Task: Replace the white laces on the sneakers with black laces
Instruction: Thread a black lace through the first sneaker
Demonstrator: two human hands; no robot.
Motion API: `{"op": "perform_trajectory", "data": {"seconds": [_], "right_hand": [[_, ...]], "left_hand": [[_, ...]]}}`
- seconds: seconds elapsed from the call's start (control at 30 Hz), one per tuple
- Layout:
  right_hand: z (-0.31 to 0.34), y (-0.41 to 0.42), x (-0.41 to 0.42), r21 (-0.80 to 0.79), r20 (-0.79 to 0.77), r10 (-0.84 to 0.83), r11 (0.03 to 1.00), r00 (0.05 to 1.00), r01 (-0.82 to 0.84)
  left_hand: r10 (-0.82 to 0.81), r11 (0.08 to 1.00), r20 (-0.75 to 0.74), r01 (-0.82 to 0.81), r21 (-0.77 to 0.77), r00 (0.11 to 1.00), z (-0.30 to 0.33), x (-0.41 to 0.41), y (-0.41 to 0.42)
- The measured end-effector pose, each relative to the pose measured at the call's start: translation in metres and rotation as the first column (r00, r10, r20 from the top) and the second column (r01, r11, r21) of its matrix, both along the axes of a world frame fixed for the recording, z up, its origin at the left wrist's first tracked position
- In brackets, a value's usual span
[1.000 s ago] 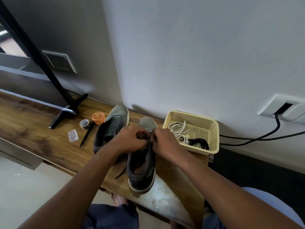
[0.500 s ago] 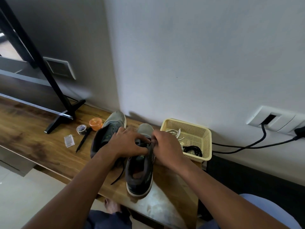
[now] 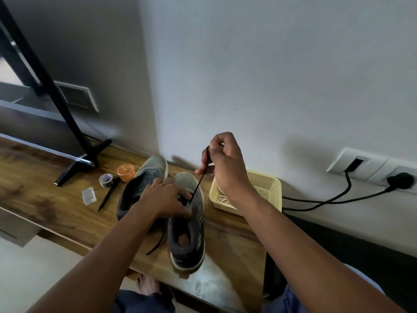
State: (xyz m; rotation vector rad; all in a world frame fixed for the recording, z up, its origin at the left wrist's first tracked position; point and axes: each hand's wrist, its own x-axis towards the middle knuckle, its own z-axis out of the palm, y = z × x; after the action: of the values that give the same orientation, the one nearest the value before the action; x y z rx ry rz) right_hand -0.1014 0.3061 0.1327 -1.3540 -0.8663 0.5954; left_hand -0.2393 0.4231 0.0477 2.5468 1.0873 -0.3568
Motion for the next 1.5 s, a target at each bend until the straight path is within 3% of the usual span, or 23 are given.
{"op": "perform_trajectory", "data": {"seconds": [0.27,0.6,0.87,1.1,1.5], "right_hand": [[0.034,-0.009,-0.009,0.114,0.307,-0.066,0.993,0.95,0.032],[0.059,-0.027,-0.003,0.35,0.323,-0.27,0.924,0.907,0.15],[0.097,-0.043,0.005,0.603,0.317,-0.537,0.75,0.782,0.271],[0.102,-0.051,-0.005,0.608,0.415,-0.537,0.764,0.735,0.215],[0.113,-0.058,-0.012,0.643,0.425,-0.57,0.737,0.703,0.209]], "left_hand": [[0.036,0.999,-0.049,-0.036,0.003,0.998,0.0,0.004,-0.001],[0.058,0.998,-0.06,-0.058,-0.007,0.996,0.008,0.005,-0.008],[0.06,0.998,-0.074,-0.06,-0.004,0.995,0.012,0.004,-0.012],[0.084,0.996,-0.08,-0.085,-0.007,0.993,0.015,0.006,-0.016],[0.088,0.996,-0.062,-0.088,0.003,0.994,0.018,0.007,-0.019]]}}
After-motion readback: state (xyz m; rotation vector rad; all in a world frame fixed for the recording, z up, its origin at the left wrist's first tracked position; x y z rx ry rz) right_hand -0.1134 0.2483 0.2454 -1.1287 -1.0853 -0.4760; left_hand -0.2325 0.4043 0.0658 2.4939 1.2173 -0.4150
